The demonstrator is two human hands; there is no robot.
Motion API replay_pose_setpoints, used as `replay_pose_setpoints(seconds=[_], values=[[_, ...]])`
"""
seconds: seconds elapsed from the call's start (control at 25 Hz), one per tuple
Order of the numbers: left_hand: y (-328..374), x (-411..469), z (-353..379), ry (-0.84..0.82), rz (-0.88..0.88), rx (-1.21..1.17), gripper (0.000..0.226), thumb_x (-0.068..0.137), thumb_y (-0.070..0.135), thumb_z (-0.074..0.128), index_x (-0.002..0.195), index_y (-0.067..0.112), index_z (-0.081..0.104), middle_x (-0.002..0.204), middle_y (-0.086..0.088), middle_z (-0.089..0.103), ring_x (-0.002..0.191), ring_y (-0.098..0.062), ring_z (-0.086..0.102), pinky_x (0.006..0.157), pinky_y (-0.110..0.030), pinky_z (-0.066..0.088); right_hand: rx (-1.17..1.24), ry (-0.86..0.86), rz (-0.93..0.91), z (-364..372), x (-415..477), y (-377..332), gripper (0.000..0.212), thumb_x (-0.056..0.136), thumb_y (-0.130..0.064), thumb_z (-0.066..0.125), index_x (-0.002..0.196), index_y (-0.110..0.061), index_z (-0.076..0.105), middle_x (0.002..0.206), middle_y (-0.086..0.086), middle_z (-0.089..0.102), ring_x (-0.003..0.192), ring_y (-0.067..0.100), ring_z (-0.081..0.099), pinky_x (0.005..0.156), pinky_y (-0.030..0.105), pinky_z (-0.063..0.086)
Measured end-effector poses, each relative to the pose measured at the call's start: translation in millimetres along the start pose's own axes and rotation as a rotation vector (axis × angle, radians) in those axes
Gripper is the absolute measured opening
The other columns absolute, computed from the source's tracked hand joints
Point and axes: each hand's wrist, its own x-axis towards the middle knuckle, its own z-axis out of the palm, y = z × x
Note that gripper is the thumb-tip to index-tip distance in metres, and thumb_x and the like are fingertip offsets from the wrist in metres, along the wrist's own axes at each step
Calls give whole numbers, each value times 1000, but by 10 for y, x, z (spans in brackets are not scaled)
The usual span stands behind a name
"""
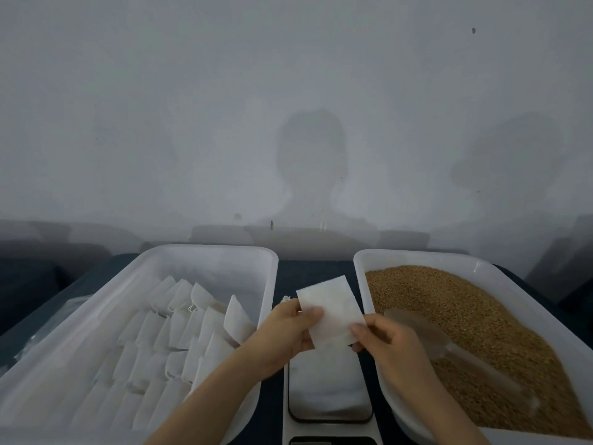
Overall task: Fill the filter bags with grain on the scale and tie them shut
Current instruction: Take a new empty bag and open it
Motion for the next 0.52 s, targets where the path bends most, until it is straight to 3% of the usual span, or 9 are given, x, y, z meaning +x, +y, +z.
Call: replay_pose_setpoints(seconds=[0.08,0.16,0.24,0.36,0.44,0.52], values=[[-7,-4,38,44,-8,36,33,98,14,50,130,6,51,123,-13,64,111,-26,64,94,-45,53,99,30,40,-35,-12,3,9,88,-20,62,87,-24,71,74,-5,71,69,5,65,64,11,47],[-32,-22,43,34,3,36,30,100,15,47,129,7,52,121,-11,66,109,-24,65,90,-39,55,137,-50,62,-26,-29,-10,11,85,-18,65,90,-26,71,77,-6,72,71,4,66,63,11,47],[-37,-46,36,18,-5,-12,28,101,15,45,127,8,52,119,-10,68,108,-24,66,86,-35,56,100,-99,83,-12,-28,3,10,84,-18,67,80,-25,73,75,-5,72,70,3,65,63,9,46],[-17,-58,44,50,-34,-67,25,100,15,48,123,10,53,119,-11,67,105,-24,68,84,-35,57,107,-7,114,-26,1,27,15,85,-24,65,74,-19,73,69,1,70,64,5,64,61,11,47],[2,-46,81,190,-40,-10,21,96,18,56,116,14,51,117,-7,64,96,-21,70,76,-31,59,154,68,133,-36,10,45,18,86,-24,64,72,-15,72,63,4,68,58,6,62,57,12,46],[-4,-43,70,396,60,303,32,90,27,66,113,26,43,112,3,58,90,-11,64,72,-21,56,141,97,123,-27,8,48,23,84,-26,66,65,-14,68,56,3,66,50,5,59,51,10,43]])
